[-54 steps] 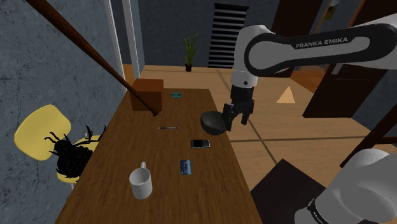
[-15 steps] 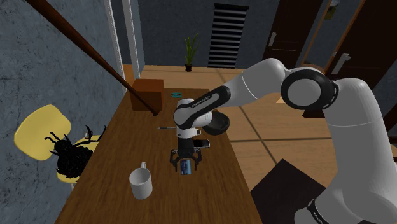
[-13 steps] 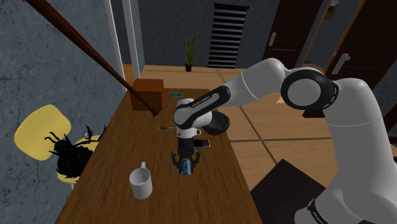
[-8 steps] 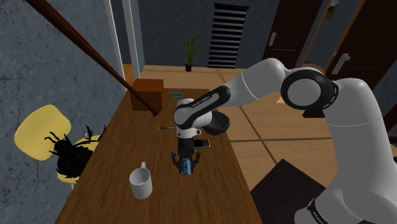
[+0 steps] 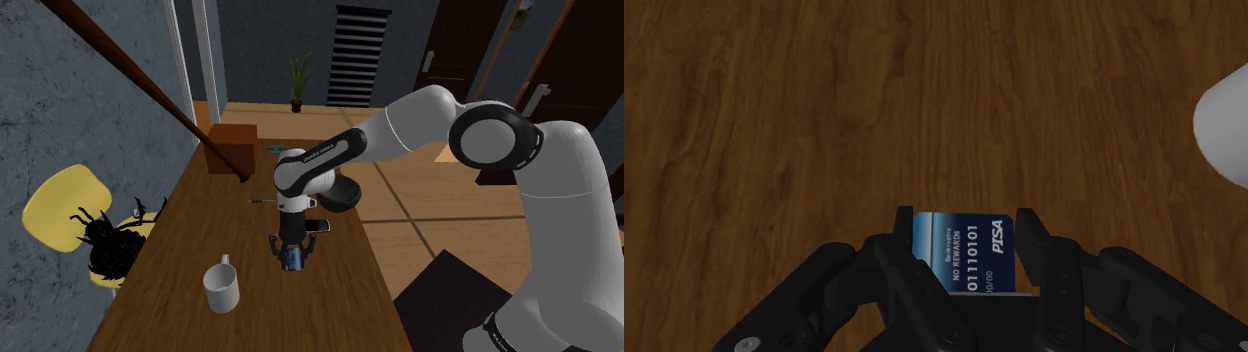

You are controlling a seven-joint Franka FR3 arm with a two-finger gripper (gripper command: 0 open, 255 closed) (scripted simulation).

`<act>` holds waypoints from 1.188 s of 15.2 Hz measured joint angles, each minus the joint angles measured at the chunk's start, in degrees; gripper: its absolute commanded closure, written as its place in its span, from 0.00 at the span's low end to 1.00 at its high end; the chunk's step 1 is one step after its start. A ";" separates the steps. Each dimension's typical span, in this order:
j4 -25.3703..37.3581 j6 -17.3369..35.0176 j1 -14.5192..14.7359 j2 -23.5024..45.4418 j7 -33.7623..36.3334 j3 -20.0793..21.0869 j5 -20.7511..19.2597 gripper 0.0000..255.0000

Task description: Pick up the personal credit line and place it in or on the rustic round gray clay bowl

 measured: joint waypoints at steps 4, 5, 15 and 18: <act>0.30 -2.09 -0.31 -1.87 0.54 0.14 0.10 1.00; 0.23 -2.56 -0.37 -2.45 0.72 0.21 0.16 1.00; 1.01 -7.81 -1.03 -7.20 2.25 0.68 0.63 1.00; 1.61 -9.51 -1.13 -8.45 2.86 0.84 0.79 1.00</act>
